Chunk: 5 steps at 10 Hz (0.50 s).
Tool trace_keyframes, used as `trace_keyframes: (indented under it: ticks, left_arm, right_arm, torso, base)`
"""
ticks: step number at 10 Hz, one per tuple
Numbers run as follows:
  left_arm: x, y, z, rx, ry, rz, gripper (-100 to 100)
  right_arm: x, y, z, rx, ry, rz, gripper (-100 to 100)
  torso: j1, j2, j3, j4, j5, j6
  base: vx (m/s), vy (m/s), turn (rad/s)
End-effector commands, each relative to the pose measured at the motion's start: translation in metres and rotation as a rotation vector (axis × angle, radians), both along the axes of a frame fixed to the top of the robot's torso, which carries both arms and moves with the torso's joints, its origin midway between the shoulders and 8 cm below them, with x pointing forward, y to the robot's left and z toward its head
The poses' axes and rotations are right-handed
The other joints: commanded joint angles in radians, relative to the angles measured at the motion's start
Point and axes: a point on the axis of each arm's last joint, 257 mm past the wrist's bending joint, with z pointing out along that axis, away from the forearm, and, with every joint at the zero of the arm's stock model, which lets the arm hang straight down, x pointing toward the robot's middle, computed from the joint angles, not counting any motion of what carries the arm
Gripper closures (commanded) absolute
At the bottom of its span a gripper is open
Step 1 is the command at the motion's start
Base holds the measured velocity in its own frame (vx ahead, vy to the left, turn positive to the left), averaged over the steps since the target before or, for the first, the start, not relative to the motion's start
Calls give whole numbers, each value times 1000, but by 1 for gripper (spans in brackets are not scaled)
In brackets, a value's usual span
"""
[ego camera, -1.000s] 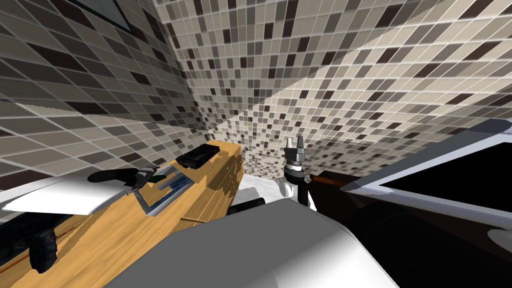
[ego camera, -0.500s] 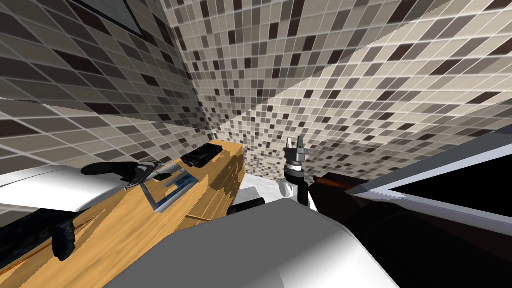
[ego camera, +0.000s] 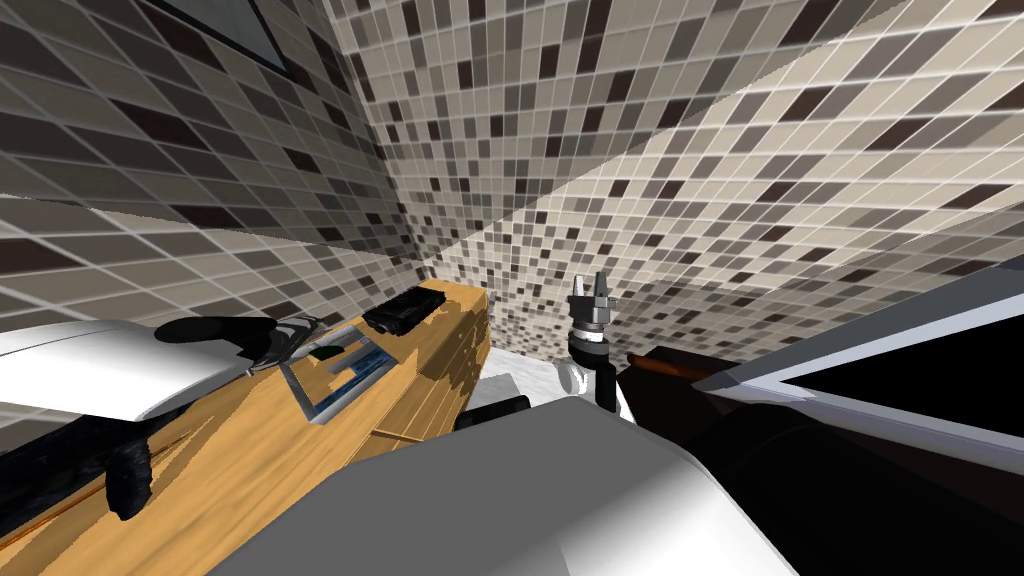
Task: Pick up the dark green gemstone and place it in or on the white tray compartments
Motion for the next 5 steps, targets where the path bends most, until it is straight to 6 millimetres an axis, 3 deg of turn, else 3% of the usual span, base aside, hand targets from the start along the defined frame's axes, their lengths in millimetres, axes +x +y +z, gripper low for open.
trace_keyframes:
  ticks: [1, 5]
  left_arm:
    - [0, 0, 0, 0, 0, 0, 0]
    - [0, 0, 0, 0, 0, 0, 0]
  right_arm:
    - [0, 0, 0, 0, 0, 0, 0]
    - [0, 0, 0, 0, 0, 0, 0]
  torso:
    - [0, 0, 0, 0, 0, 0]
    - [0, 0, 0, 0, 0, 0]
  base:
    - [0, 0, 0]
    - [0, 0, 0]
